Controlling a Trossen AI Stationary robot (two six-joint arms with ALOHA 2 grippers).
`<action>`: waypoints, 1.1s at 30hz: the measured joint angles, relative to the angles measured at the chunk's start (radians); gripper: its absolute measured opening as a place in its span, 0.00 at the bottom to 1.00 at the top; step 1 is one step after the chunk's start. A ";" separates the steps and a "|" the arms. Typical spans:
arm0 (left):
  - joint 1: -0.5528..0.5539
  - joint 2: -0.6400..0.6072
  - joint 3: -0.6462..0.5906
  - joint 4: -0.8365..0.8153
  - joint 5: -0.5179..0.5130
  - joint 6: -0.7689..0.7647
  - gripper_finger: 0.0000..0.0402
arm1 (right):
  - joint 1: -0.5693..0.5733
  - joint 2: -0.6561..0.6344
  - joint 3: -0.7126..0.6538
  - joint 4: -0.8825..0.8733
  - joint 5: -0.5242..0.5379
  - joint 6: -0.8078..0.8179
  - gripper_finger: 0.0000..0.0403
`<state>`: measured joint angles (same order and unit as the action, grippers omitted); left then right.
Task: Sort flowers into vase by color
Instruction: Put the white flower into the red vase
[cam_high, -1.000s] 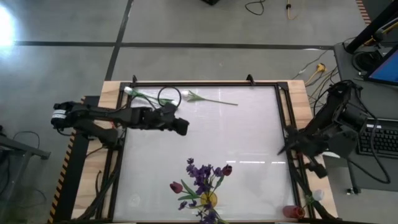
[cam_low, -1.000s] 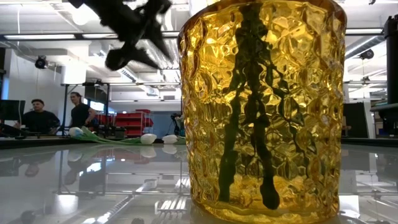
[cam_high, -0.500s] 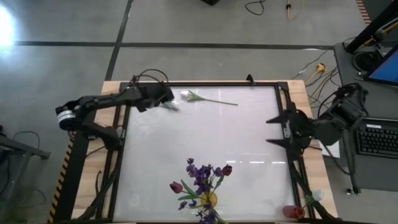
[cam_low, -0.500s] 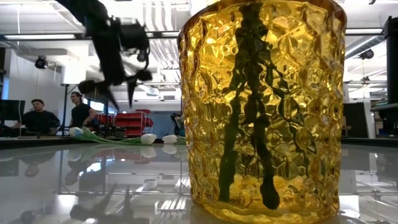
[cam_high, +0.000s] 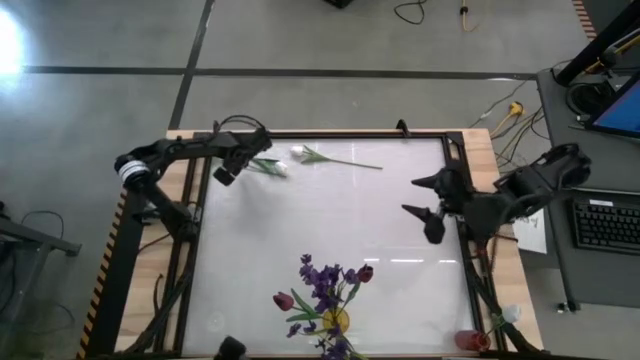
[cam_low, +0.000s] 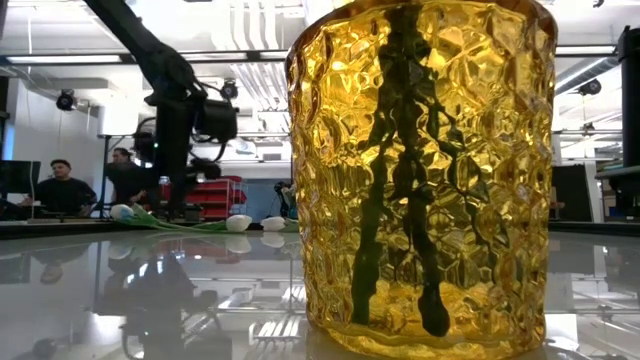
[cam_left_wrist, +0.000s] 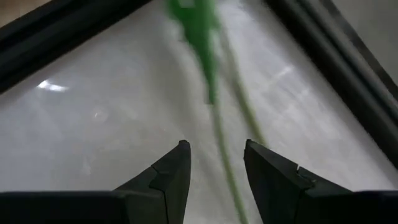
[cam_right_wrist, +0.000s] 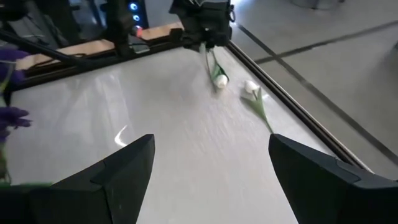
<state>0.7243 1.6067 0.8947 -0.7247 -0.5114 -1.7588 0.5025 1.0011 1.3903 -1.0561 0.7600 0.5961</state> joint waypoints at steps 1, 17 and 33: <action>0.009 0.010 -0.003 -0.004 0.000 -0.029 0.35 | -0.004 0.010 0.000 0.000 0.000 0.009 0.76; 0.184 0.070 -0.005 0.119 0.075 0.138 0.32 | -0.006 0.097 0.000 0.003 0.001 0.040 0.74; 0.178 0.024 -0.004 0.133 0.097 0.184 0.02 | -0.006 0.063 0.007 -0.002 0.001 0.032 0.71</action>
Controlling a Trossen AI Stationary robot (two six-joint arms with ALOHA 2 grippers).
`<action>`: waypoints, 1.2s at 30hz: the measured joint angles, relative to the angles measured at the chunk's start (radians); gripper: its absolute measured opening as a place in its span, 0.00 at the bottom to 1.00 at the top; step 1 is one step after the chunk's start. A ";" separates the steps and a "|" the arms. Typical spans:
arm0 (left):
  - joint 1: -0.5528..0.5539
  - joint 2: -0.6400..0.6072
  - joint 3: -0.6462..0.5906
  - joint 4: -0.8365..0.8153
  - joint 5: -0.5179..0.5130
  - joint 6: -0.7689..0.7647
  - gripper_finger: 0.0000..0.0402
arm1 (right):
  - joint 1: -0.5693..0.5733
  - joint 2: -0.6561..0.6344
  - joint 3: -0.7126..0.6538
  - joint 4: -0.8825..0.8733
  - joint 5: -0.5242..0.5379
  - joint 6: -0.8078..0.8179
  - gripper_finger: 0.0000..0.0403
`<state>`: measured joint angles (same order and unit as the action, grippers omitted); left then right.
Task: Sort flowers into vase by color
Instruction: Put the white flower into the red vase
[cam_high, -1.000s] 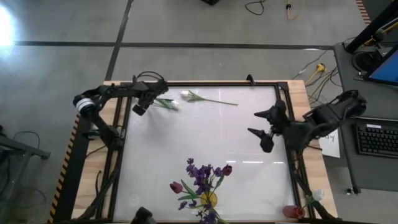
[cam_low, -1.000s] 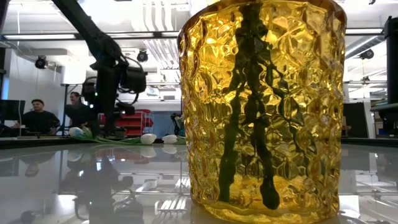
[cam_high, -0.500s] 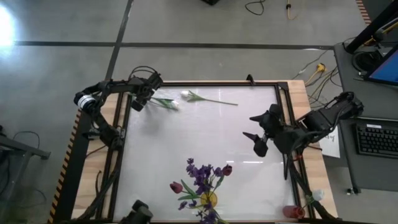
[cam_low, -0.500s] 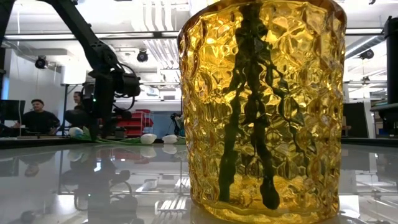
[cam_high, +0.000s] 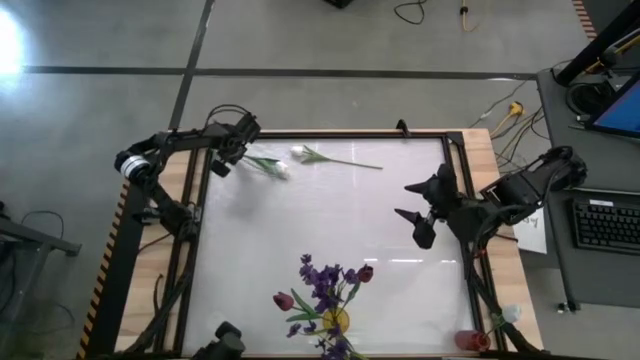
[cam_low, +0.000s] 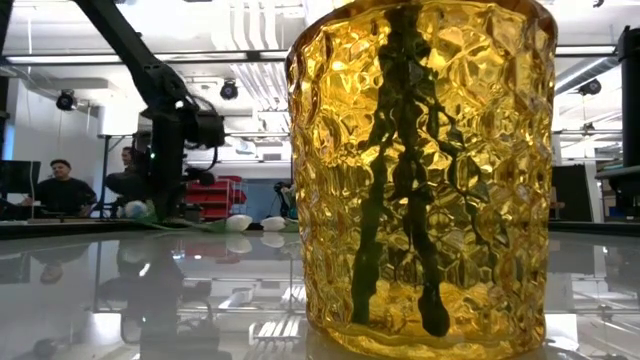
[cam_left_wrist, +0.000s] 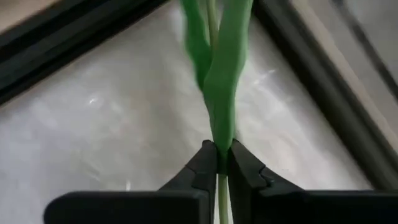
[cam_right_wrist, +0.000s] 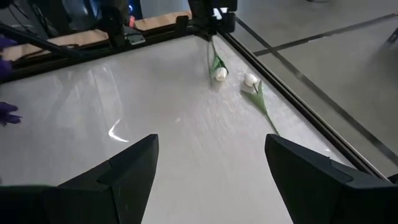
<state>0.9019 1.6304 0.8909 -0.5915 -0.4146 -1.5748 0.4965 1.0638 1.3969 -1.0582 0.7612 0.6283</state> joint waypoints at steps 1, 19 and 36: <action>-0.008 -0.020 0.006 0.001 -0.010 0.026 0.01 | 0.000 -0.002 0.005 0.000 0.000 -0.001 0.71; -0.485 -0.552 0.081 0.908 0.064 1.206 0.00 | -0.188 -0.033 0.102 0.083 -0.182 -0.190 0.66; -0.760 -0.229 0.384 1.001 0.216 1.410 0.00 | -0.522 0.060 0.105 0.727 -0.416 -0.472 0.81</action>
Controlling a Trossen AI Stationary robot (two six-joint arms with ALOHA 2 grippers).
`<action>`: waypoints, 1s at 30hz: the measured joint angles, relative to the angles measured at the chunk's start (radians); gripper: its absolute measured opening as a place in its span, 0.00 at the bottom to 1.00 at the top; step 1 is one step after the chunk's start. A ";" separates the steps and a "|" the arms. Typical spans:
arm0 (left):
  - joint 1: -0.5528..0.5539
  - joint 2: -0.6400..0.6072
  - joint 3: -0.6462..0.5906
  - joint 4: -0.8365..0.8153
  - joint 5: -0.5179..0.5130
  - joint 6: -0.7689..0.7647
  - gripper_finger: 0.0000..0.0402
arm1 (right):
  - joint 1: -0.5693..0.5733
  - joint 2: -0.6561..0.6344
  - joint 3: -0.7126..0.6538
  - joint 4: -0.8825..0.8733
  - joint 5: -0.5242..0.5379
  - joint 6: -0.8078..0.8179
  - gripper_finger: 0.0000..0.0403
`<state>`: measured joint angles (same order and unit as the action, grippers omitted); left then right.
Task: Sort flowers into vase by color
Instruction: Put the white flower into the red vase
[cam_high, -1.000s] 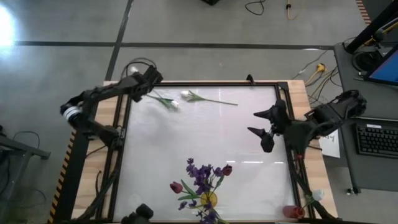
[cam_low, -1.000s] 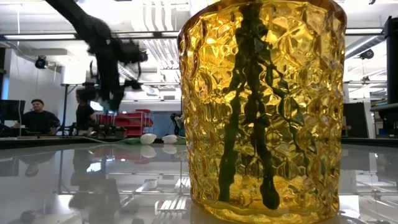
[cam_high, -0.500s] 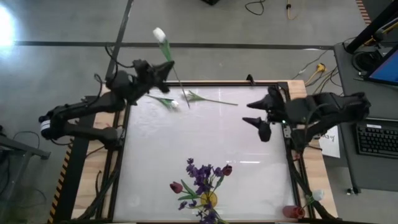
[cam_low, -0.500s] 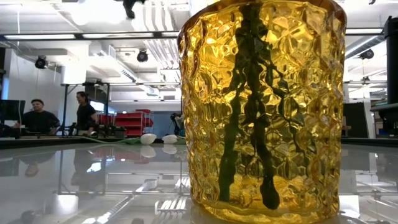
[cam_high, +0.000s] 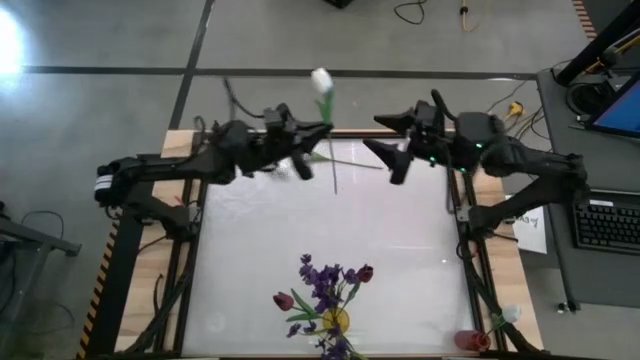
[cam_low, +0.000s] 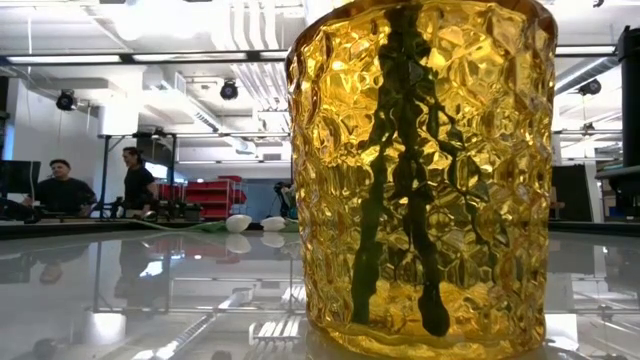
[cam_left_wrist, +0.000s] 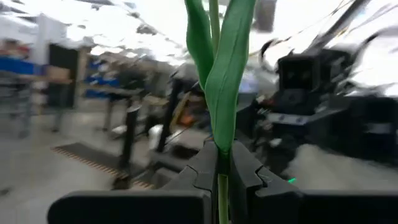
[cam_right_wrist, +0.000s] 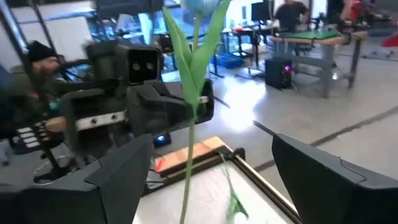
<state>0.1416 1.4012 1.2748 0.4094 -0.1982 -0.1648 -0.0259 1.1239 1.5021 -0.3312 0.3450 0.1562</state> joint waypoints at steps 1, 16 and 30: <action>-0.006 0.033 0.040 -0.030 -0.024 0.017 0.00 | -0.007 0.010 0.000 0.001 -0.001 0.000 0.81; -0.082 0.256 0.386 -0.254 -0.054 0.167 0.00 | -0.014 0.024 0.000 0.081 0.122 0.025 0.81; -0.082 0.272 0.394 -0.263 -0.080 0.163 0.00 | -0.014 0.027 -0.001 0.122 0.074 0.008 0.47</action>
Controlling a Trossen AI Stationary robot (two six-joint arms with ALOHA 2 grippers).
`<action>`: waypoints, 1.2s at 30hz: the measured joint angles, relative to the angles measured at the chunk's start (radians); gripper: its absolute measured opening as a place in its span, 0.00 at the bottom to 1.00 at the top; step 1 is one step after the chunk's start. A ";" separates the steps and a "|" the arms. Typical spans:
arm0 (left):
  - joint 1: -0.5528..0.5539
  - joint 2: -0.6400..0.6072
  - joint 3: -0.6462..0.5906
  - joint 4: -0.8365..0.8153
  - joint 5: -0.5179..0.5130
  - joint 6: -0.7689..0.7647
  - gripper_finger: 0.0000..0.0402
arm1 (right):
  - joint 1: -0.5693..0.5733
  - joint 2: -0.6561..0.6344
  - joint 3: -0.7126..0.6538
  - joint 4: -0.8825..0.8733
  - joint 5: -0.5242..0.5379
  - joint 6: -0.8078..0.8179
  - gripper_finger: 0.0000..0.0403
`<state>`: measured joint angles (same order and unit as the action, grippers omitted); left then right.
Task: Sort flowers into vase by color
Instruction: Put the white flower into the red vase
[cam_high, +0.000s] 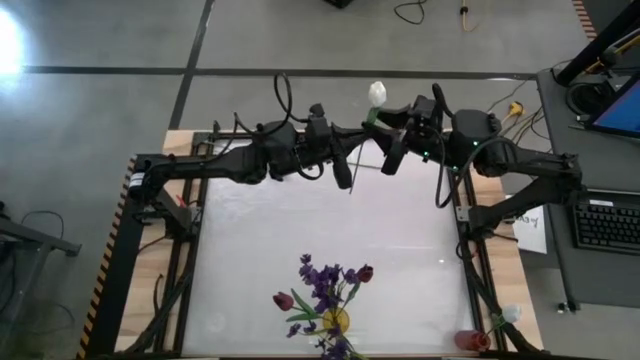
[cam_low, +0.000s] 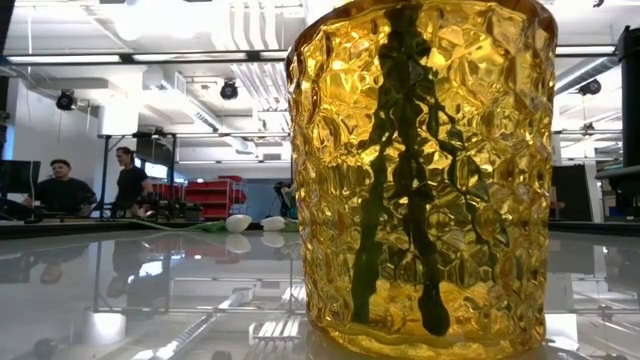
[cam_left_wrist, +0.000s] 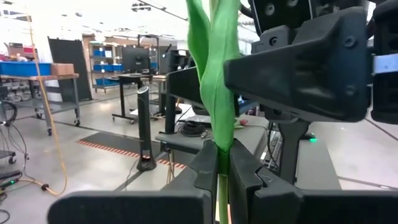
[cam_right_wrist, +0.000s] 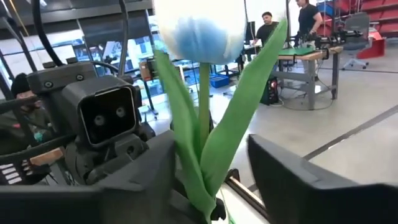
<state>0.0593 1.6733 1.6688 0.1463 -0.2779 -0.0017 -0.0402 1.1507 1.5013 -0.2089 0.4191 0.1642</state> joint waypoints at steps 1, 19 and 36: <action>0.000 0.000 0.000 0.000 0.000 0.000 0.00 | 0.000 0.000 0.000 0.000 0.000 0.000 0.42; -0.013 -0.048 0.000 -0.167 0.000 -0.046 0.26 | 0.000 -0.014 0.000 -0.025 0.000 -0.019 0.03; -0.056 -0.277 0.006 -0.656 0.000 -0.283 0.51 | 0.156 -0.272 -0.128 -0.269 -0.554 0.054 0.03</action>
<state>0.0029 1.3963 1.6752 -0.5098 -0.2779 -0.2844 0.1162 0.8785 1.3735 -0.4782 -0.1348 0.2183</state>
